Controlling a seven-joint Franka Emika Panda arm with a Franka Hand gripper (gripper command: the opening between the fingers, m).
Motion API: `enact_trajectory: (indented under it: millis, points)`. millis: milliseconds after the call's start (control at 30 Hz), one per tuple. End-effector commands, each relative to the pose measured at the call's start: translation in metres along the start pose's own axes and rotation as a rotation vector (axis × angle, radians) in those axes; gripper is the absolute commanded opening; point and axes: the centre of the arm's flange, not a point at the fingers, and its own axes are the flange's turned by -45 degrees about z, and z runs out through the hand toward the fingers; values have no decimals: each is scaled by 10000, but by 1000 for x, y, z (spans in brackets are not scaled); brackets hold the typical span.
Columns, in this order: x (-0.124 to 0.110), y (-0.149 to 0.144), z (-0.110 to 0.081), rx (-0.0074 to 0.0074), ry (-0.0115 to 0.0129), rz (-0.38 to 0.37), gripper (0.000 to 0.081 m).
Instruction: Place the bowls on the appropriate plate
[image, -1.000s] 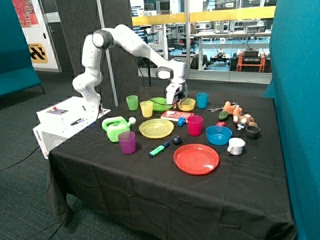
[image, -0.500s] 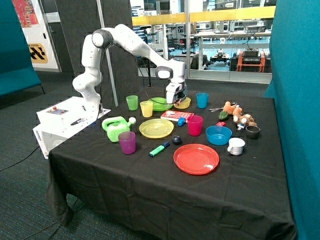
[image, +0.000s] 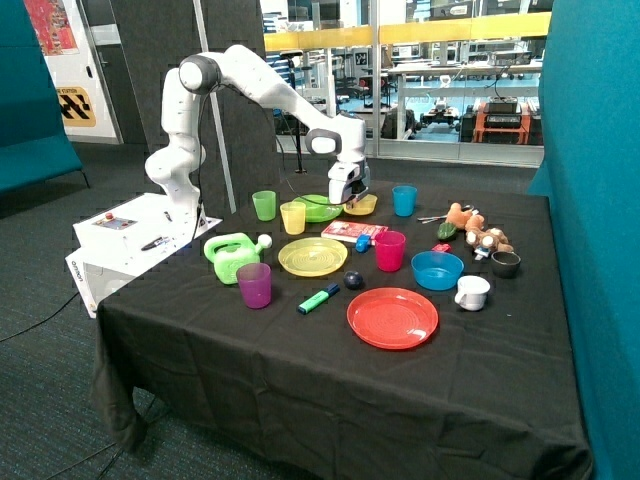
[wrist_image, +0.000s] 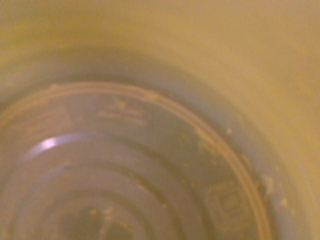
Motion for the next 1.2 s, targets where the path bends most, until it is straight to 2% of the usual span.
enact_trajectory:
  millis: [0, 700, 833, 1167]
  points:
    - [-6, 7, -24, 17, -67, -78, 0]
    - [-17, 44, -88, 18, -67, -381, 0]
    - [-17, 63, -98, 17, -67, -270, 0]
    - [-18, 113, -107, 16, -68, 220, 0]
